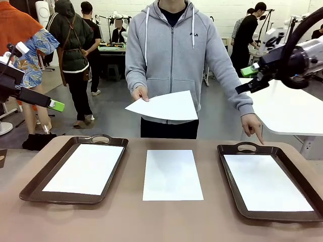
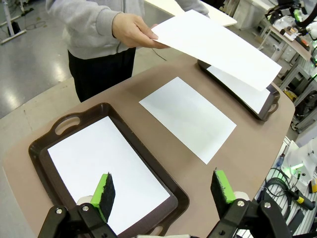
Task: Sort the A4 documents.
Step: Receive the A4 Paper.
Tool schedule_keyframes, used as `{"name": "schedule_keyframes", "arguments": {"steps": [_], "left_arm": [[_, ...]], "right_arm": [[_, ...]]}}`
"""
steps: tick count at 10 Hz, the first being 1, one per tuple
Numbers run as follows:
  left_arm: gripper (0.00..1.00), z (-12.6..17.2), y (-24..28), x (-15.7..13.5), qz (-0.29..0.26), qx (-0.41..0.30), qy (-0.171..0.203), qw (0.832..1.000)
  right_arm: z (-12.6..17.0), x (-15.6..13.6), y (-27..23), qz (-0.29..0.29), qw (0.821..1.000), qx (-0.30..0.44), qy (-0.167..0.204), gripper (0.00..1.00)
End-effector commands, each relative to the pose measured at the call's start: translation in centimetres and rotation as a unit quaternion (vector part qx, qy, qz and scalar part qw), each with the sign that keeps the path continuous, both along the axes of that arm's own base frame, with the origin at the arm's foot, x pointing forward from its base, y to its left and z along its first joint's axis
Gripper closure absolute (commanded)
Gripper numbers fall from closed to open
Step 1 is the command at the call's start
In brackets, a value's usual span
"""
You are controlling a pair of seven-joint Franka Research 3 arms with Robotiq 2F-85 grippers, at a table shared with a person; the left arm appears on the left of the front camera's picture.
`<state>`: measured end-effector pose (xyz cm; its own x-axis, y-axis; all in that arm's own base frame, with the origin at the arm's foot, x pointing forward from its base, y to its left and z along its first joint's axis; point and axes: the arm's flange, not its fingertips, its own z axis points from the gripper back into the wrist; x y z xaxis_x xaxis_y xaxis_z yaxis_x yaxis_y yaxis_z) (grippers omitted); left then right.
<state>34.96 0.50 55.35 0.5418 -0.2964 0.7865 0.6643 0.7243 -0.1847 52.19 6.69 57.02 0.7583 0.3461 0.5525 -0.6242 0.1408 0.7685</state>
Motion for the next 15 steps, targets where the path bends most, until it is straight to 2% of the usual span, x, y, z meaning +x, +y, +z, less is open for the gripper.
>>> {"name": "schedule_keyframes", "arguments": {"steps": [1, 2, 5, 8, 12, 15], "left_arm": [[0.00, -0.1, 0.0, 0.0, 0.000, 0.000, -0.002, 1.000], [0.00, -0.1, 0.0, 0.0, 0.000, 0.000, -0.002, 1.000], [0.00, -0.1, 0.0, 0.0, 0.000, 0.000, -0.002, 1.000], [0.00, -0.1, 0.0, 0.0, 0.000, 0.000, -0.002, 1.000], [0.00, -0.1, 0.0, 0.0, 0.000, 0.000, -0.002, 1.000], [0.00, -0.1, 0.0, 0.0, 0.000, 0.000, -0.002, 1.000]], "right_arm": [[0.4, 2.0, 1.2, 0.004, 0.998, 0.009, 0.058, 0.00], [-0.7, 3.1, 2.2, 0.007, 0.996, 0.010, 0.086, 0.00], [-4.0, 5.1, 4.7, -0.019, 0.990, 0.000, 0.139, 0.00], [-7.7, 5.4, 6.7, -0.055, 0.981, -0.011, 0.184, 0.00], [-10.5, 6.0, 9.3, -0.114, 0.972, 0.027, 0.205, 0.00], [-11.7, 6.1, 11.5, -0.129, 0.964, 0.037, 0.228, 0.00]]}}
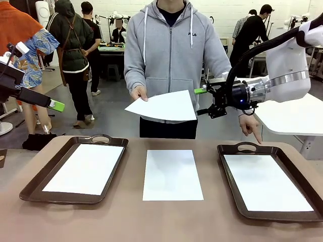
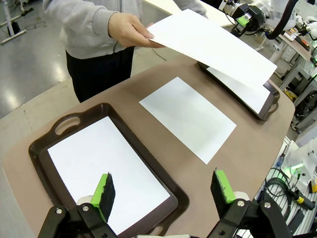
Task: Sort the A4 documents.
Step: Receive the A4 Paper.
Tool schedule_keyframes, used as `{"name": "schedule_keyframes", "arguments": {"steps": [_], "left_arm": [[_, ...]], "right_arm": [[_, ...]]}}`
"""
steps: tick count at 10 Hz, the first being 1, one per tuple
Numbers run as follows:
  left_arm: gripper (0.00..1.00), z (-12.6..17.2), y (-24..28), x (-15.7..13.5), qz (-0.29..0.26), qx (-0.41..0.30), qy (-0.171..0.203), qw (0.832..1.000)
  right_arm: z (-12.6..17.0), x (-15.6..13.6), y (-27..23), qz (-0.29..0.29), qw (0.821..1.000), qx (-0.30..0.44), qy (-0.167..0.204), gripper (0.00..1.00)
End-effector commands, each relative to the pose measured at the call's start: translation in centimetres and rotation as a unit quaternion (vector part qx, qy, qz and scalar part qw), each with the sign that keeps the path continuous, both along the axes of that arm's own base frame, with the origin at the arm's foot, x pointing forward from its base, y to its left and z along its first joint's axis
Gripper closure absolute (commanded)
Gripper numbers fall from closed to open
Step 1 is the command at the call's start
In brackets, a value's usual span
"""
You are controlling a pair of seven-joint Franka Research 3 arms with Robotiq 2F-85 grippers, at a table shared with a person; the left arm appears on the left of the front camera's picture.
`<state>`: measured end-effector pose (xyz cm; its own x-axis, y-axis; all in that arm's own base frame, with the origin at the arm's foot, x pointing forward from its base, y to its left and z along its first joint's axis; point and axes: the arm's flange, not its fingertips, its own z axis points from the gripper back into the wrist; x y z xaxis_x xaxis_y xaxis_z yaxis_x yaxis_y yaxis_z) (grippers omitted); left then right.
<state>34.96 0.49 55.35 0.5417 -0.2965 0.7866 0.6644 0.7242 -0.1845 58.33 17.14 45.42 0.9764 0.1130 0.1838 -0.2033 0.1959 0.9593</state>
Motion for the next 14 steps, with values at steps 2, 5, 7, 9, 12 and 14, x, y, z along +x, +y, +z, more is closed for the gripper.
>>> {"name": "schedule_keyframes", "arguments": {"steps": [2, 5, 7, 9, 12, 14], "left_arm": [[0.00, -0.1, 0.0, 0.0, 0.000, 0.000, -0.001, 1.000], [0.00, -0.1, 0.0, 0.0, 0.000, 0.000, -0.001, 1.000], [0.00, -0.1, 0.0, 0.0, 0.000, 0.000, -0.001, 1.000], [0.00, -0.1, 0.0, 0.0, 0.000, 0.000, -0.001, 1.000], [0.00, -0.1, 0.0, 0.0, 0.000, 0.000, -0.001, 1.000], [0.00, -0.1, 0.0, 0.0, 0.000, 0.000, -0.001, 1.000]], "right_arm": [[-0.7, -0.1, 2.5, -0.005, 1.000, 0.012, 0.025, 0.00], [-0.8, -0.2, 3.9, 0.005, 0.999, 0.020, 0.031, 0.00], [-0.7, -0.1, 4.2, 0.006, 0.999, 0.030, 0.035, 0.00], [-0.5, 0.0, 4.3, 0.002, 0.999, 0.035, 0.038, 0.00], [-0.7, -0.1, 4.3, 0.003, 0.999, 0.038, 0.036, 0.18], [-0.7, -0.1, 4.3, 0.002, 0.999, 0.035, 0.037, 0.34]]}}
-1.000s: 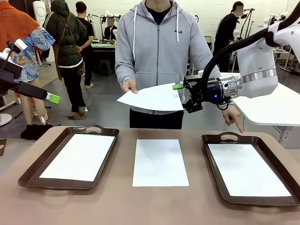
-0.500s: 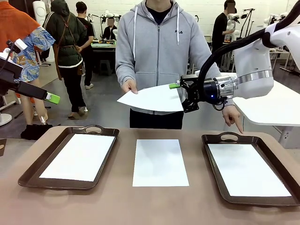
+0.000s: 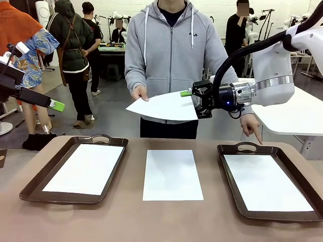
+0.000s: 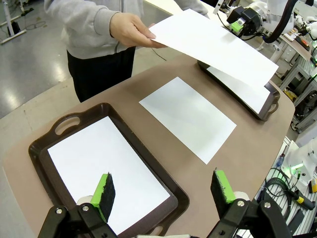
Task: Sort the A4 documents.
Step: Receive the A4 Paper.
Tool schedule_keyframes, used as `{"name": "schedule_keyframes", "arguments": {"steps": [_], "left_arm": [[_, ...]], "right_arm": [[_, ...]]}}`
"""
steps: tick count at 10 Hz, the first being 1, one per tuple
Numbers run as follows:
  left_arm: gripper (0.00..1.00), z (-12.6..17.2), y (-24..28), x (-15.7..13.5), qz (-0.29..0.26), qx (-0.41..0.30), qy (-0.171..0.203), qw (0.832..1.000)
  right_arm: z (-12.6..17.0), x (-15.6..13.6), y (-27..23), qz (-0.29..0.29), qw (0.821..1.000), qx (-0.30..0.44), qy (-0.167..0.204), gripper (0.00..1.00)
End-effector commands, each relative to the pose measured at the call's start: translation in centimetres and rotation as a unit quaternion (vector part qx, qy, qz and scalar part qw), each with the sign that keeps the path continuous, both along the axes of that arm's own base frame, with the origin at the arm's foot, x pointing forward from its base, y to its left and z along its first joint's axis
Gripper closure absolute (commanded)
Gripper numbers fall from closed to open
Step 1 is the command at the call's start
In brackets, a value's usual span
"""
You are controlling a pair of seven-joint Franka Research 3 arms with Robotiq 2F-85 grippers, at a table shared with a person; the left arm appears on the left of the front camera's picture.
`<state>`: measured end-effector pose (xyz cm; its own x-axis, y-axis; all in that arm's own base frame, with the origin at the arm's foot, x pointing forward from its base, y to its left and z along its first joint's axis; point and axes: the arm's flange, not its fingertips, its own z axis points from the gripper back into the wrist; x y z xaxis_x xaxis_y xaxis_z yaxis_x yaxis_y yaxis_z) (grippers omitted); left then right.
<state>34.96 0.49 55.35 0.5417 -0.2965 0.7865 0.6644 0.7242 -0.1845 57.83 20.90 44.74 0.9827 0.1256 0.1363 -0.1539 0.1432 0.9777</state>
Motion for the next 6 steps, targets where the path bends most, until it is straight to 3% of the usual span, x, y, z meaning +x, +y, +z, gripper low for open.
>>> {"name": "schedule_keyframes", "arguments": {"steps": [1, 2, 3, 4, 5, 6], "left_arm": [[0.00, -0.06, -0.04, 0.01, 0.000, 0.000, -0.001, 1.000], [0.00, -0.06, -0.04, 0.01, 0.000, 0.000, -0.001, 1.000], [0.00, -0.06, -0.04, 0.01, 0.000, 0.000, -0.001, 1.000], [0.00, -0.06, -0.04, 0.01, 0.000, 0.000, -0.001, 1.000], [0.00, -0.06, -0.04, 0.01, 0.000, 0.000, -0.001, 1.000], [0.00, -0.06, -0.04, 0.01, 0.000, 0.000, -0.001, 1.000]], "right_arm": [[-0.12, 0.38, 0.49, -0.008, 1.000, 0.009, 0.011, 0.40], [-0.27, 0.34, 0.47, -0.008, 1.000, 0.009, 0.015, 0.50], [-0.43, 0.29, 0.40, -0.009, 1.000, 0.008, 0.018, 0.45], [-0.52, 0.28, 0.30, -0.011, 1.000, 0.006, 0.019, 0.66], [-0.58, 0.27, 0.28, -0.011, 1.000, 0.006, 0.021, 0.61], [-0.61, 0.26, 0.26, -0.011, 1.000, 0.007, 0.023, 0.82]]}}
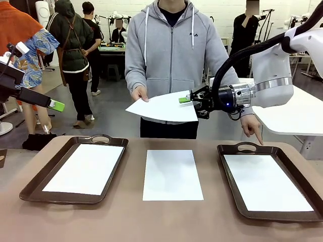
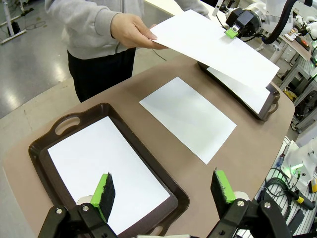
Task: Sort the A4 documents.
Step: Receive the A4 Paper.
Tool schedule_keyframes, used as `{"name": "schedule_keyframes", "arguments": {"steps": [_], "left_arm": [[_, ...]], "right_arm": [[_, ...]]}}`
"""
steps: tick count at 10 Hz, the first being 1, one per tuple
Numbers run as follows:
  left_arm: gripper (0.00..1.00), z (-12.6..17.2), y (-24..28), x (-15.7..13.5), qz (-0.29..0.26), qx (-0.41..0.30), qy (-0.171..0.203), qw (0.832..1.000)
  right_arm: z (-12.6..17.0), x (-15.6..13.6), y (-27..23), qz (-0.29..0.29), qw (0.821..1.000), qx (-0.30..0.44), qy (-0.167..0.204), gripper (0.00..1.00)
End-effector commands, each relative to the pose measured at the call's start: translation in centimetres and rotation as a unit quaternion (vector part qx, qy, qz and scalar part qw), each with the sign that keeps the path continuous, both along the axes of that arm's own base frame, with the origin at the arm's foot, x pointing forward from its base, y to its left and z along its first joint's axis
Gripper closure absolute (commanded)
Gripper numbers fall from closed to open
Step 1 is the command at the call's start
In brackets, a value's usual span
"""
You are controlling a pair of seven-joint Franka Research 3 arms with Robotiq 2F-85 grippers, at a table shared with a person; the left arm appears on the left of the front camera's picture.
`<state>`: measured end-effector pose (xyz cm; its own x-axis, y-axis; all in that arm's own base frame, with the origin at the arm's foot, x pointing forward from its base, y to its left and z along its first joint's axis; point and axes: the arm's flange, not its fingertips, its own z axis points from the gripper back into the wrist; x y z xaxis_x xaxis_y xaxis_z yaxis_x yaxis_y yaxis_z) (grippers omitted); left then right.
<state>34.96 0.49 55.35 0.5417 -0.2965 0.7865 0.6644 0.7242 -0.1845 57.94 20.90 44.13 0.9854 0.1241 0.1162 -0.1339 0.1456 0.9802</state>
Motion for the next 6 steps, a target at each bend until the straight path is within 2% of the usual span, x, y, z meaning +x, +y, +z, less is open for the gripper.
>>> {"name": "schedule_keyframes", "arguments": {"steps": [1, 2, 3, 4, 6], "left_arm": [[0.00, -0.06, -0.04, 0.01, 0.000, 0.000, -0.001, 1.000], [0.00, -0.06, -0.04, 0.01, 0.000, 0.000, -0.001, 1.000], [0.00, -0.06, -0.04, 0.01, 0.000, 0.000, -0.001, 1.000], [0.00, -0.06, -0.04, 0.01, 0.000, 0.000, -0.001, 1.000], [0.00, -0.06, -0.04, 0.01, 0.000, 0.000, -0.001, 1.000]], "right_arm": [[0.00, 0.14, 0.20, -0.007, 1.000, 0.009, 0.016, 0.77], [-0.01, 0.15, 0.10, -0.005, 1.000, 0.009, 0.017, 0.98], [-0.05, 0.18, 0.01, -0.007, 1.000, 0.010, 0.015, 0.93], [-0.13, 0.23, -0.02, -0.010, 1.000, 0.009, 0.015, 1.00], [-0.23, 0.23, -0.11, -0.013, 1.000, 0.009, 0.017, 1.00]]}}
